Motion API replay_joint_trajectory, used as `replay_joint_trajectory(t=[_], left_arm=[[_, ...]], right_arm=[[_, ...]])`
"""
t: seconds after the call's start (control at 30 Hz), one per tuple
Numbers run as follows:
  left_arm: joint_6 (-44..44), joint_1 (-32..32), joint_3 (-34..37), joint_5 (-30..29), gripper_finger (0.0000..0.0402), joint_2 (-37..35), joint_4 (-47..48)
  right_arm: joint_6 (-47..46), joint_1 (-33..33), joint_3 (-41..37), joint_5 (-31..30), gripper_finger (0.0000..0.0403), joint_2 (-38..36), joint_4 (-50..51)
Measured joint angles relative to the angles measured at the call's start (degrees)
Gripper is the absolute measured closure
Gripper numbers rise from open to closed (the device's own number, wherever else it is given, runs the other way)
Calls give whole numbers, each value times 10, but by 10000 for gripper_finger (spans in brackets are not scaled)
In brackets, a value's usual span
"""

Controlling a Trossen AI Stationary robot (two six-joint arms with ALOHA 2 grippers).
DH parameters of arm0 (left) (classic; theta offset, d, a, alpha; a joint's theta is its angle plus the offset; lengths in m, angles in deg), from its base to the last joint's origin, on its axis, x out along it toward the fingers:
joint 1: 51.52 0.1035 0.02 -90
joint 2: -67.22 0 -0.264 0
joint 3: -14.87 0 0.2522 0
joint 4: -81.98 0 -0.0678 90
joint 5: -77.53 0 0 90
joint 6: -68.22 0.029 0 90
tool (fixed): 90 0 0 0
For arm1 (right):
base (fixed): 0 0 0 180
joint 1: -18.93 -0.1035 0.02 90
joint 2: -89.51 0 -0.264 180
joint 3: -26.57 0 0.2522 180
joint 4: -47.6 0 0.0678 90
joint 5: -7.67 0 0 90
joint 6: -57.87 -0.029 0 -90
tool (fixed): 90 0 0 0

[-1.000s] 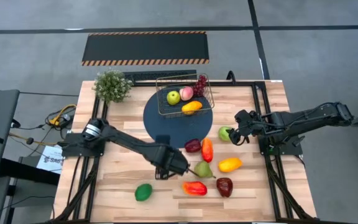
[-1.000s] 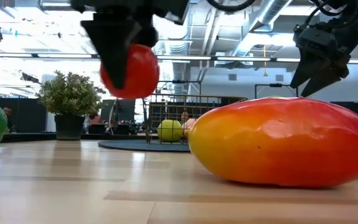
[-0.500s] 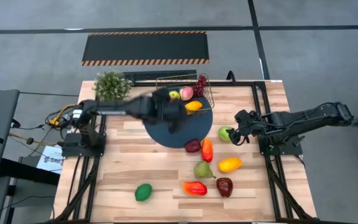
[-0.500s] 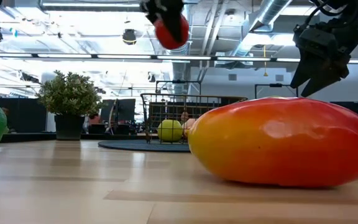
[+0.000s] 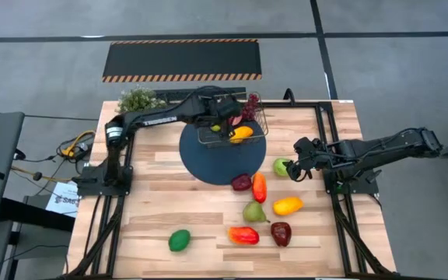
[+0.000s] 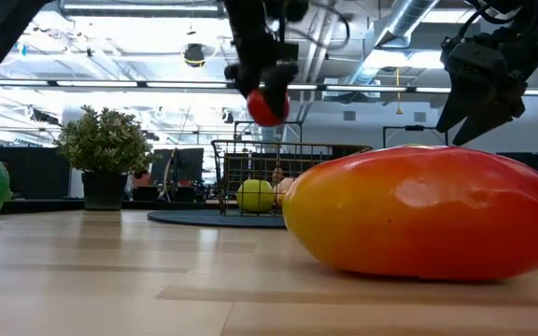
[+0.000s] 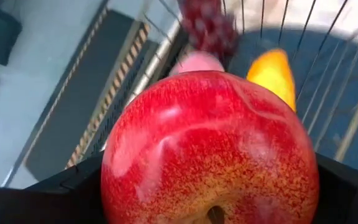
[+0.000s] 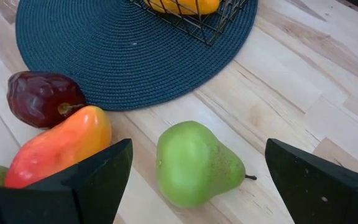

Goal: Build produce basket
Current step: Put the red apple into the wire basket

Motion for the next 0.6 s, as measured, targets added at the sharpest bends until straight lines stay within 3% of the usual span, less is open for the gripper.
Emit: replay_joint_trajectory(t=[0.17, 0.27, 0.4, 0.6], left_arm=[[-70, 31, 0, 91, 54, 29, 1], [-136, 37, 0, 100, 54, 43, 27], [-127, 36, 2, 97, 54, 51, 67], [-89, 37, 16, 109, 53, 52, 28]], right_arm=[[-1, 0, 0, 0, 17, 0, 0], [-1, 0, 0, 0, 17, 0, 0], [0, 0, 0, 0, 17, 0, 0], [4, 0, 0, 0, 17, 0, 0]])
